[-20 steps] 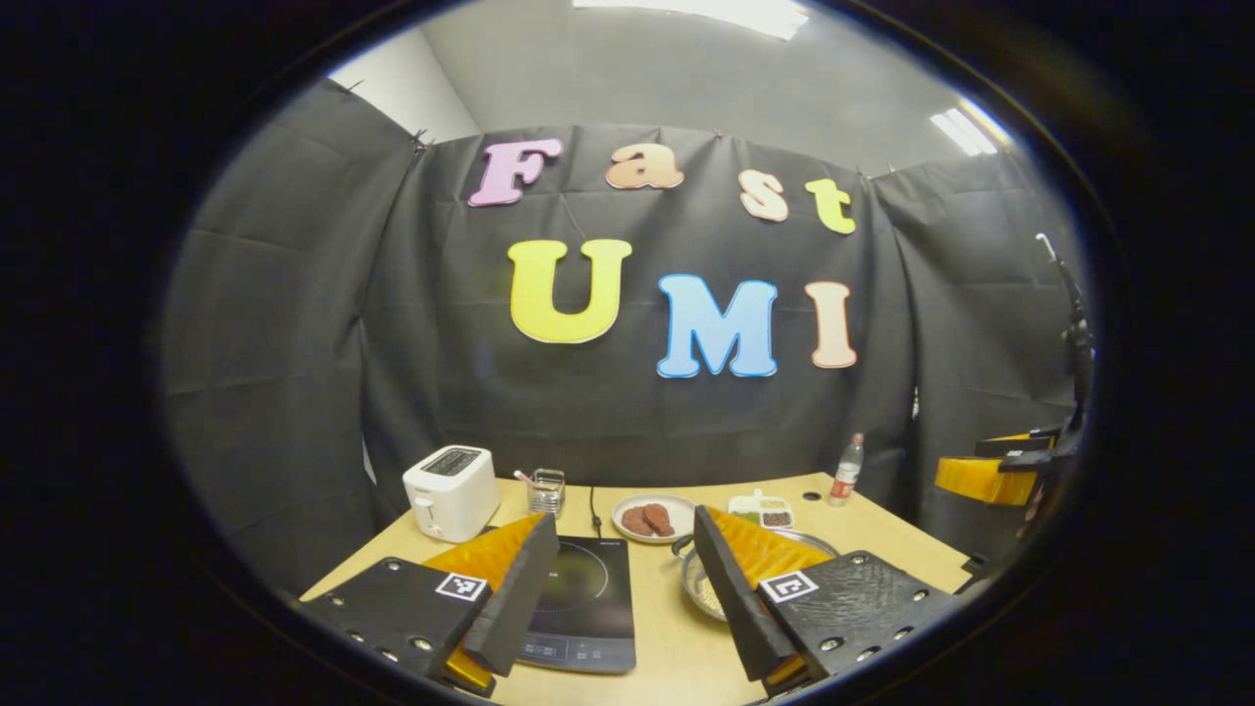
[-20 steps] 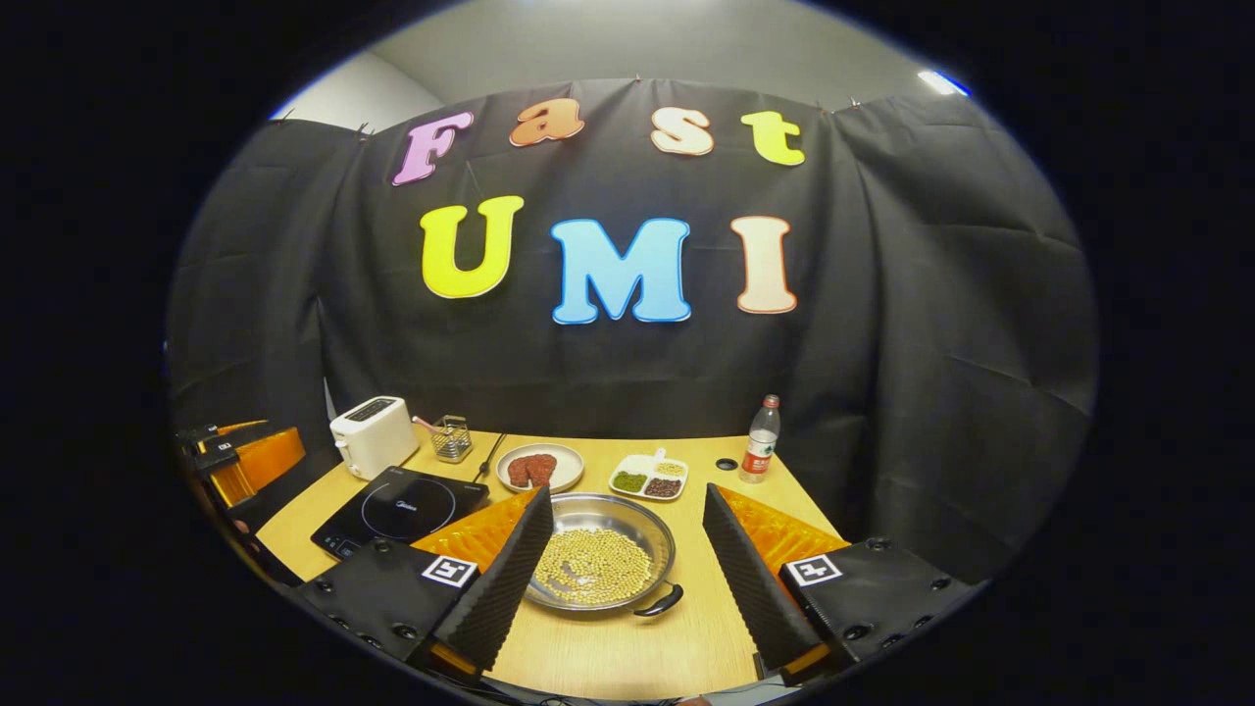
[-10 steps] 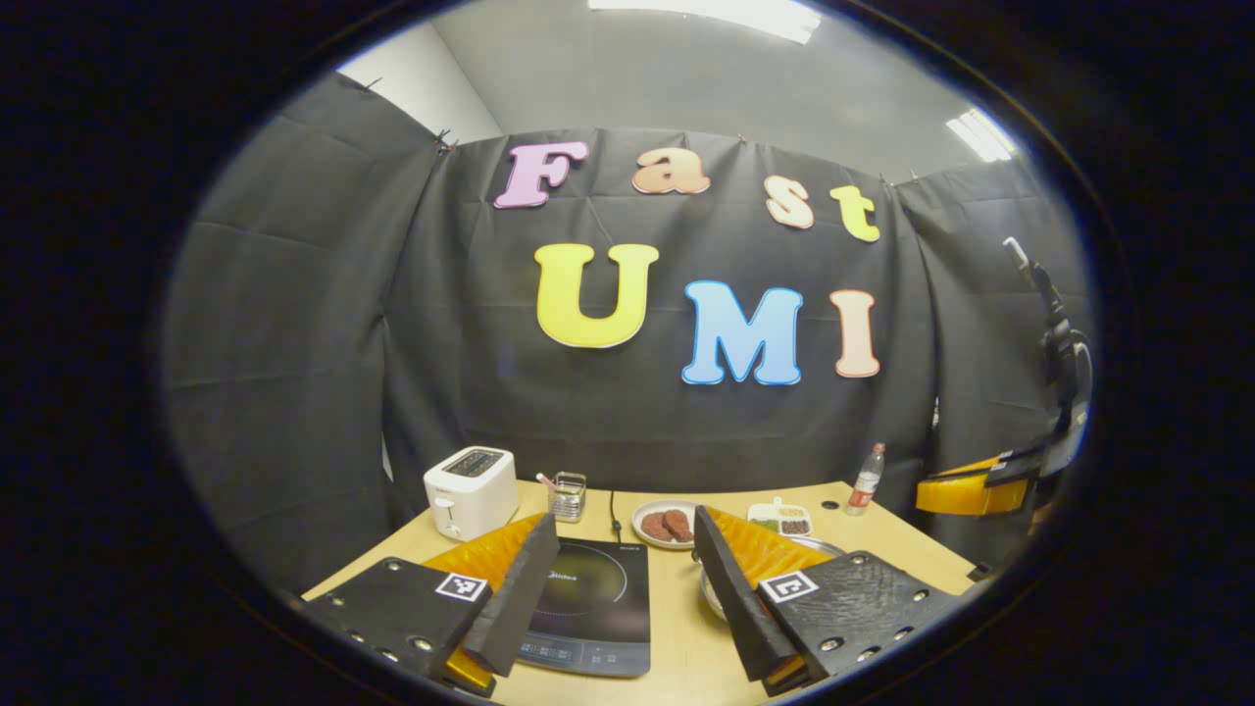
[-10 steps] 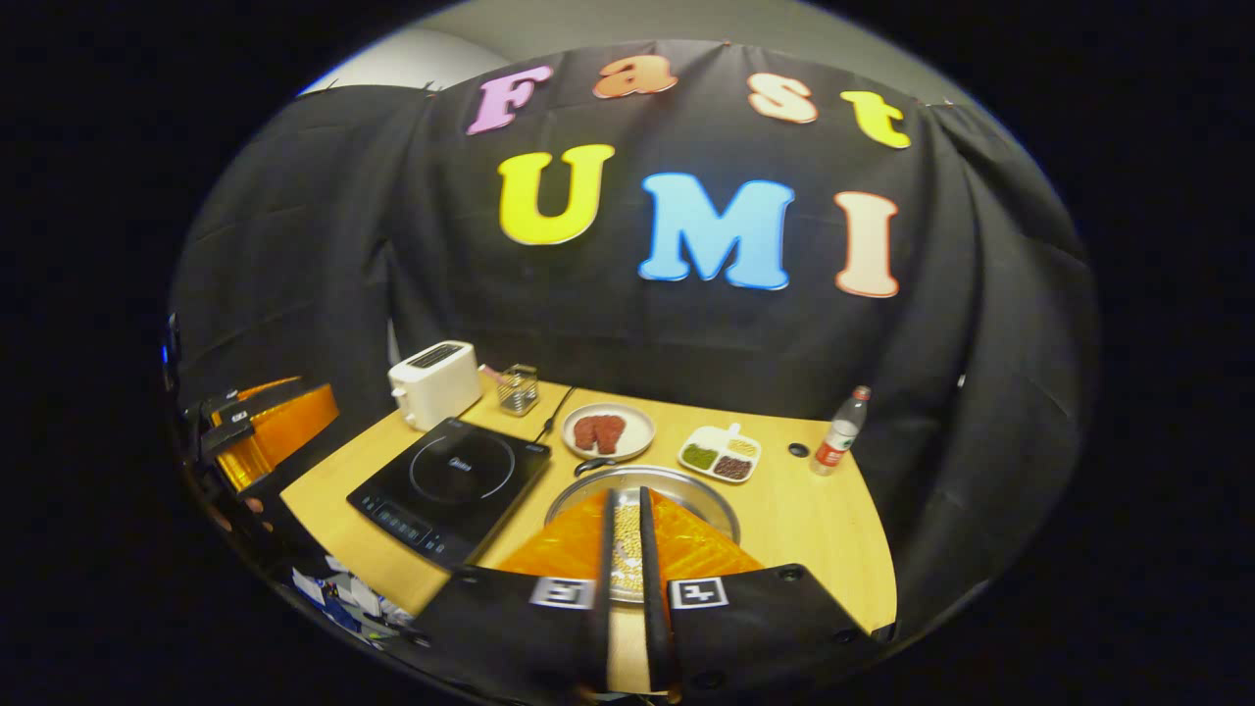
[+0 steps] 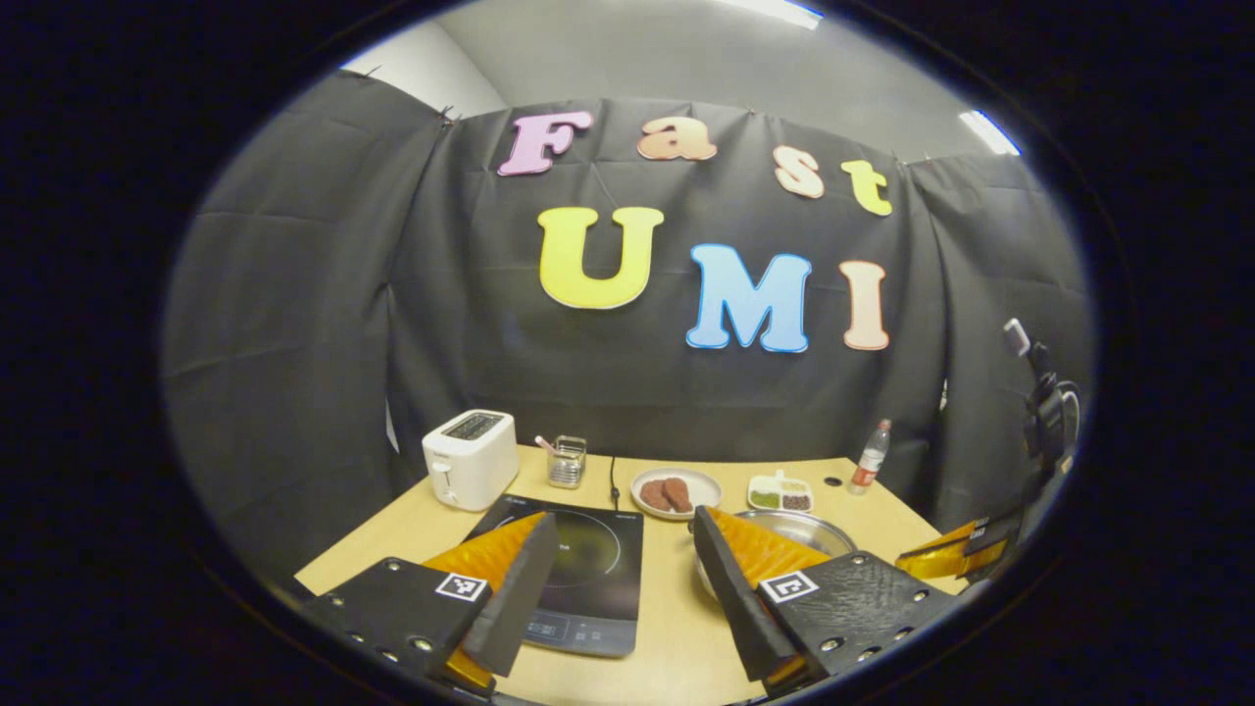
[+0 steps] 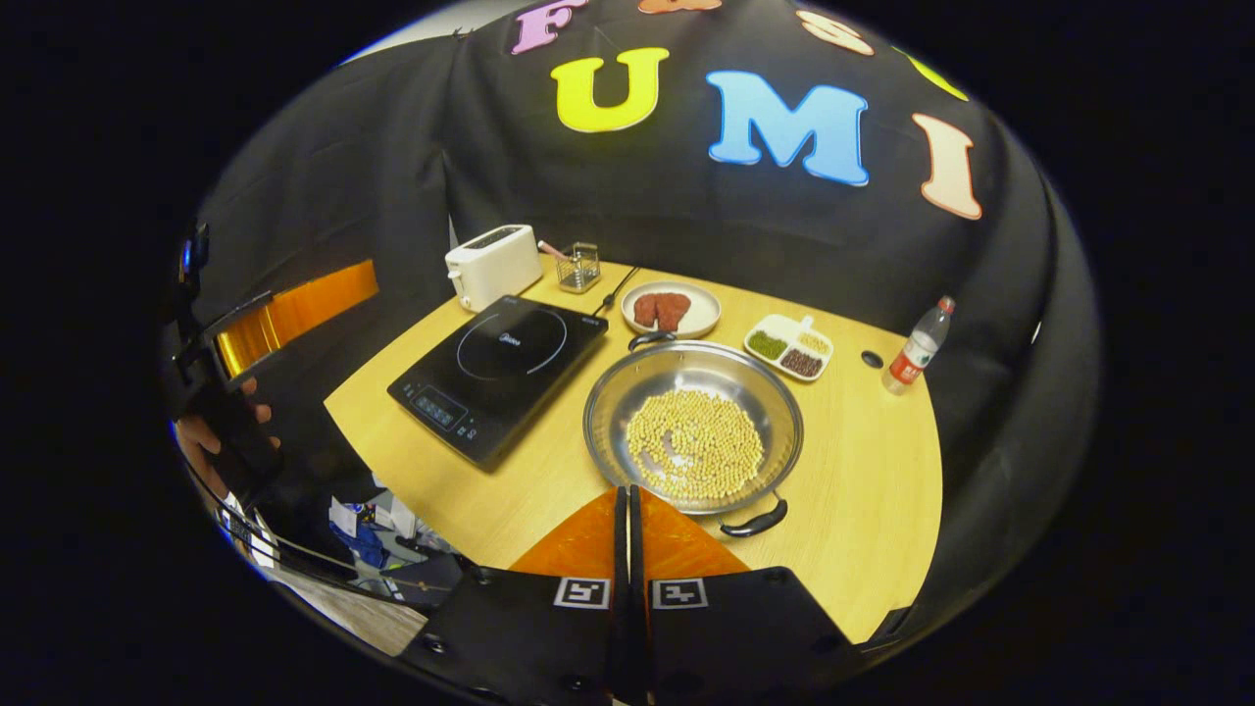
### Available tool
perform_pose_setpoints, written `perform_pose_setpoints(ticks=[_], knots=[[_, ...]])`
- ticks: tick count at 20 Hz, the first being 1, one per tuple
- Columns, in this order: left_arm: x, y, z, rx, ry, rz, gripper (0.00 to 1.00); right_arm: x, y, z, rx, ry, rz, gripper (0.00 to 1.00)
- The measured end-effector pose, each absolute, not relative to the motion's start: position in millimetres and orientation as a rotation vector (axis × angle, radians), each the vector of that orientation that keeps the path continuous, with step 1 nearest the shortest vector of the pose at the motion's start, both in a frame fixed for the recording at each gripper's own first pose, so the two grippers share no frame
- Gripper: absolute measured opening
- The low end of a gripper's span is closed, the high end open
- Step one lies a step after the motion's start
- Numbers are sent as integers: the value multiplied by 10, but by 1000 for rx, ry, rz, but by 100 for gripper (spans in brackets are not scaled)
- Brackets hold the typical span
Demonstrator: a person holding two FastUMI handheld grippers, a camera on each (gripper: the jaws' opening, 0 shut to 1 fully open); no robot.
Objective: First push the handle of the pot to place it horizontally, then grasp the pot with both hands and set it on the induction cooktop.
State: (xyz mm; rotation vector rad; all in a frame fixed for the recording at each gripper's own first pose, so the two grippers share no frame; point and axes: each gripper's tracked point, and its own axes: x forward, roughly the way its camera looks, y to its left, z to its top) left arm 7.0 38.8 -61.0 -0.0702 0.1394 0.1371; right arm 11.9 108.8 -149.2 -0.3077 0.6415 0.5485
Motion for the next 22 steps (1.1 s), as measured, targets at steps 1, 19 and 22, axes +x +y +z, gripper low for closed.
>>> perform_pose_setpoints(ticks=[1, 19, 22], knots=[[103, 333, -655, -78, 157, 141, 83, 113, 1047, -1590, -304, 673, 561, 1], [149, -83, -836, -31, 257, 380, 85, 816, 668, -2782, -361, 972, 709, 2], [171, -148, -906, -30, 265, 401, 82, 911, 601, -2862, -378, 979, 712, 2]])
